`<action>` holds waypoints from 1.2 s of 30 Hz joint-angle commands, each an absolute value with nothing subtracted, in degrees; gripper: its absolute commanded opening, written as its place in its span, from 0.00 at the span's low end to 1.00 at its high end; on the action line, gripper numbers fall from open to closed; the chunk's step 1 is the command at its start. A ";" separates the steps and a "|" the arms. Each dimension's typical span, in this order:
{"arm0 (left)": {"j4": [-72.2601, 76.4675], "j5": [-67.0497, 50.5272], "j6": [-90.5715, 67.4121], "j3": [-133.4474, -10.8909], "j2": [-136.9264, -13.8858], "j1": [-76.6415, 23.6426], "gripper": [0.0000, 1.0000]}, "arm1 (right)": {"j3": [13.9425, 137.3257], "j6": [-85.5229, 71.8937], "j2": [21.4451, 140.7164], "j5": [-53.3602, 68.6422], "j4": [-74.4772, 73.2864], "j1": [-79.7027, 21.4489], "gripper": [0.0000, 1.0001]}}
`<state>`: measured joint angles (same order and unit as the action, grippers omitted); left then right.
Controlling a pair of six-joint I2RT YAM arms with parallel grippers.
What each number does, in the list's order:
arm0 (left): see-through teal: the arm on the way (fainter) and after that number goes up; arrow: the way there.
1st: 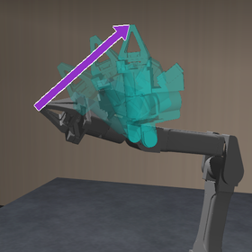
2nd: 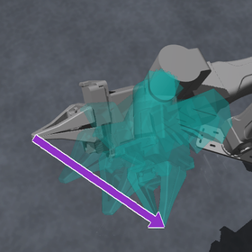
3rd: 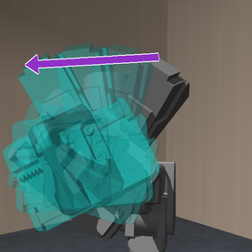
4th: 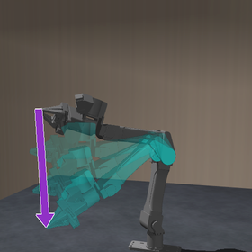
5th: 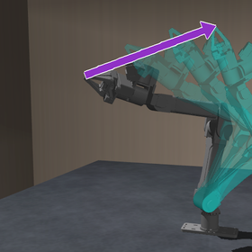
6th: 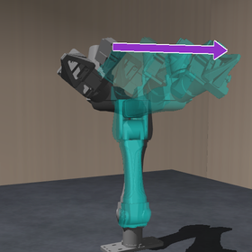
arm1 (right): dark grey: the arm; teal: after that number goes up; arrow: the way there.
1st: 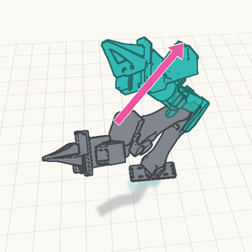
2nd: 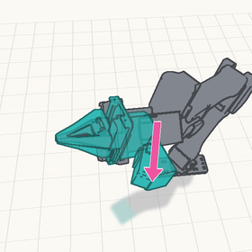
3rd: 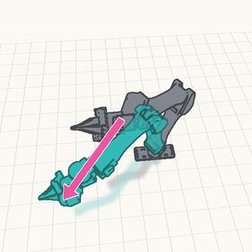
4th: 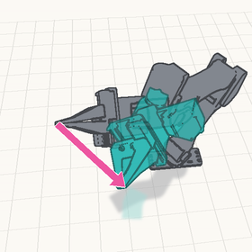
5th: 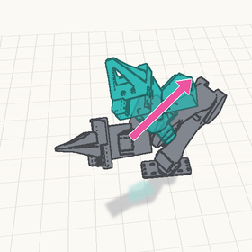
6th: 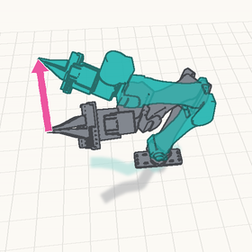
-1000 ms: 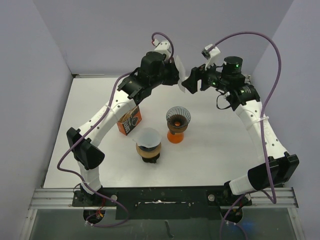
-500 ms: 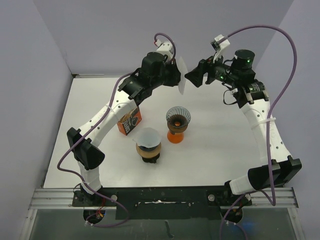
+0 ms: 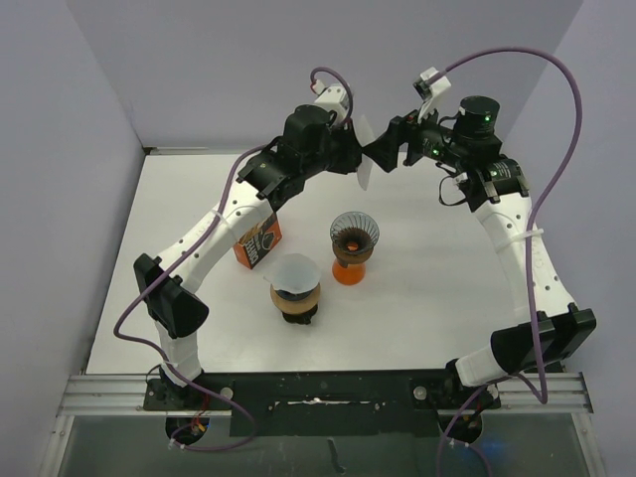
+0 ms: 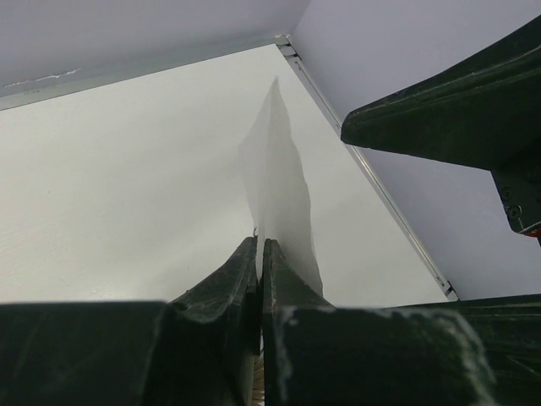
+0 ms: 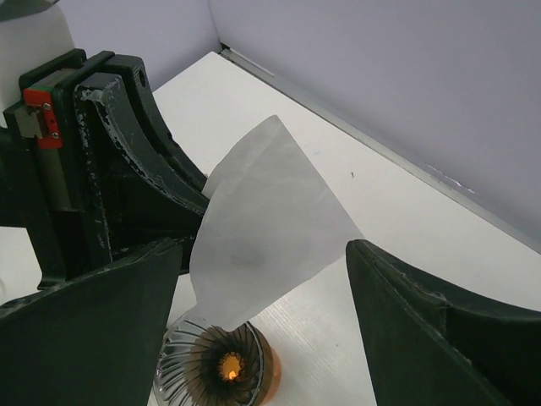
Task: Place the coffee filter in the dripper
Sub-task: Place the coffee filter in the coffee dripper.
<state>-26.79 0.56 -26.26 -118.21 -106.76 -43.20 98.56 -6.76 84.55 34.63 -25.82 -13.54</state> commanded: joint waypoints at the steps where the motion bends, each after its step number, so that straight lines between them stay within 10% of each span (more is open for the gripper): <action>1: -23.64 -0.07 -25.30 -118.66 -106.87 -43.53 0.00 | 100.52 -7.04 84.56 32.70 -24.16 -14.36 0.81; 36: -23.99 2.68 -23.67 -119.18 -107.52 -44.22 0.00 | 100.04 -3.76 84.10 13.35 -27.07 -18.10 0.77</action>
<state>-26.81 1.61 -24.77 -118.21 -107.74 -43.86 98.56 -4.78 84.97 17.43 -28.36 -17.72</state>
